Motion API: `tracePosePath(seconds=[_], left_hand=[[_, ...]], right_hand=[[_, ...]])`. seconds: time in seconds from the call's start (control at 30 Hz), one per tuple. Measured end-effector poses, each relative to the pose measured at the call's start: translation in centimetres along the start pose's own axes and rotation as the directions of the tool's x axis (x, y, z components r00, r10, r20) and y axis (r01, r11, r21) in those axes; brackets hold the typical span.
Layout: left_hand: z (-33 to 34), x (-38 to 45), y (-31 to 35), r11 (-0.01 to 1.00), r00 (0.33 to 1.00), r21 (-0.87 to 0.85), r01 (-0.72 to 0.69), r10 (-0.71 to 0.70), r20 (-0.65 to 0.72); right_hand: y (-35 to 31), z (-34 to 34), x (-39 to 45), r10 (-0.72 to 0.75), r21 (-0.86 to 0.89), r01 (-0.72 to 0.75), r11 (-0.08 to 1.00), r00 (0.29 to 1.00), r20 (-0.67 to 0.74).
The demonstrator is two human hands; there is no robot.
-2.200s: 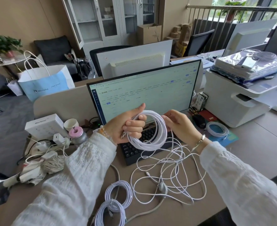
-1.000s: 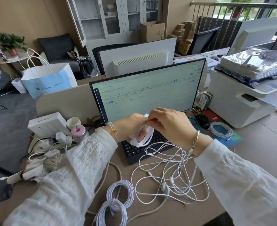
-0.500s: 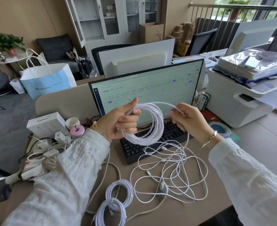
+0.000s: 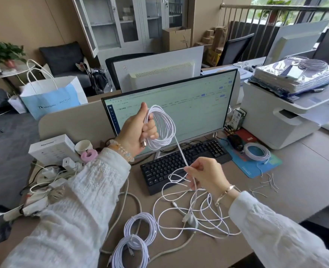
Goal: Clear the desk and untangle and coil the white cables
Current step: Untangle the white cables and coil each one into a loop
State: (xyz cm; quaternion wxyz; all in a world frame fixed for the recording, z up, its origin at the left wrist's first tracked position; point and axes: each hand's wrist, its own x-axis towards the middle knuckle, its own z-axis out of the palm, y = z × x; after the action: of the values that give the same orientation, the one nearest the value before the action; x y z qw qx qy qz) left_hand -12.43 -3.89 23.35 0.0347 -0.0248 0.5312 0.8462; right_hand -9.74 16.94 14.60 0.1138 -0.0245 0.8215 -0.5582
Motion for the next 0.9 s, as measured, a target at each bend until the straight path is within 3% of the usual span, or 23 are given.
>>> tracePosePath(seconds=[0.13, 0.27, 0.4, 0.5, 0.57, 0.67, 0.73, 0.77, 0.83, 0.87, 0.9], left_hand=[[0.4, 0.0, -1.9, 0.953, 0.999, 0.300, -0.032, 0.035, -0.003], [1.9, -0.7, -3.6, 0.864, 0.998, 0.501, -0.050, 0.058, 0.000], [3.2, -1.4, -5.4, 0.785, 0.997, 0.617, -0.060, 0.081, -0.006], [3.7, -1.7, -6.1, 0.817, 0.996, 0.577, 0.011, 0.044, -0.081], [4.0, -1.9, -6.2, 0.885, 0.988, 0.455, 0.103, -0.038, -0.151], [3.8, -2.0, -6.5, 0.923, 0.969, 0.338, 0.183, -0.111, -0.220], [3.5, -2.0, -6.3, 0.937, 0.967, 0.278, 0.214, -0.162, -0.199], [3.4, -2.0, -6.2, 0.940, 0.964, 0.244, 0.240, -0.201, -0.172], [3.3, -2.1, -5.9, 0.921, 0.945, 0.214, 0.324, -0.306, -0.113], [3.4, -2.2, -5.8, 0.900, 0.924, 0.212, 0.382, -0.374, -0.079], [3.6, -2.4, -5.6, 0.870, 0.895, 0.220, 0.441, -0.443, -0.043]], right_hand=[[-2.8, 0.8, -1.0, 0.090, 0.036, -0.104, 0.994, 0.959, 0.270], [-4.9, 0.8, -1.1, 0.150, 0.070, -0.186, 0.980, 0.925, 0.349], [-5.8, 0.2, -0.9, 0.189, 0.339, -0.387, 0.858, 0.850, 0.492], [-5.7, -0.3, -1.0, 0.213, 0.449, -0.519, 0.727, 0.793, 0.571], [-5.5, -0.6, -1.2, 0.244, 0.477, -0.589, 0.653, 0.759, 0.603], [-5.4, -1.0, -2.0, 0.229, 0.488, -0.624, 0.611, 0.729, 0.646], [-5.3, -1.4, -2.6, 0.213, 0.419, -0.551, 0.722, 0.753, 0.623], [-5.2, -1.6, -2.8, 0.206, 0.363, -0.457, 0.812, 0.806, 0.554], [-4.6, -1.9, -2.5, 0.084, 0.236, -0.144, 0.961, 0.965, 0.247], [-4.2, -2.2, -2.2, -0.068, 0.118, 0.064, 0.991, 0.997, 0.037], [-4.0, -2.5, -1.9, -0.280, -0.044, 0.276, 0.960, 0.952, -0.121]])
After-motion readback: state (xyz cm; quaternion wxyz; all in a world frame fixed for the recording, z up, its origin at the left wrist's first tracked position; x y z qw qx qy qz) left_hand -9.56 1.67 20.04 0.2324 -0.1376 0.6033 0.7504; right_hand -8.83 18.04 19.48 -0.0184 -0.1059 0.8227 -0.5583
